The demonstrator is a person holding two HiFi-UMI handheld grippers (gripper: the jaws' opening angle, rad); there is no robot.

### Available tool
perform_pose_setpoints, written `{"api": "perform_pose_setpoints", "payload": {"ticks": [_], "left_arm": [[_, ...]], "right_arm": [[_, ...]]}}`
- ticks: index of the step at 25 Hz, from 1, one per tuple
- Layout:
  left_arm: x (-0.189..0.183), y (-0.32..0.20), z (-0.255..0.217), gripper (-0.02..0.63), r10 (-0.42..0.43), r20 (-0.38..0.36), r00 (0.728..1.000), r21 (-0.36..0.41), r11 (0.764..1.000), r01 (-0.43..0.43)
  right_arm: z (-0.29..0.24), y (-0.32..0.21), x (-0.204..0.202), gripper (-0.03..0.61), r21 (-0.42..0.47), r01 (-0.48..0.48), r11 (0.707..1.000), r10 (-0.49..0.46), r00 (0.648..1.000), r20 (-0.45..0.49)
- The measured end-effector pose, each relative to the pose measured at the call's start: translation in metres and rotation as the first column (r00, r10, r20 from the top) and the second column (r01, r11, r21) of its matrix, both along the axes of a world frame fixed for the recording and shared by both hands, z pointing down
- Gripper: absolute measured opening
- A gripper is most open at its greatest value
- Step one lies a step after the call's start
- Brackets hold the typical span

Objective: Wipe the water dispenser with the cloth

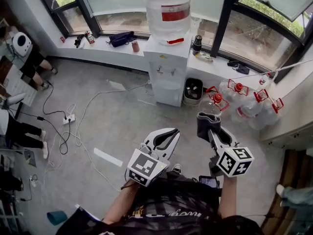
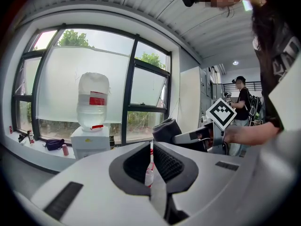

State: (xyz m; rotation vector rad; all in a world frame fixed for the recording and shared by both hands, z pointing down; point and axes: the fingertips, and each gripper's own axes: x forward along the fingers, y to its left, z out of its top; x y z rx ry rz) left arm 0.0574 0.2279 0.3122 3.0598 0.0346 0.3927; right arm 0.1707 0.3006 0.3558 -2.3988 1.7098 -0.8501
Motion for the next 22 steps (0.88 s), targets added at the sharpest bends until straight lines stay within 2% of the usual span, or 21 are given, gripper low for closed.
{"api": "perform_pose_setpoints", "payload": {"ticks": [22], "left_arm": [[0.003,0.014,-0.004,0.02,-0.006,-0.009,1.0,0.015,1.0,0.006]], "right_arm": [[0.004,0.014,0.009,0.107,-0.009,0.007,1.0,-0.007,1.0,-0.011]]}}
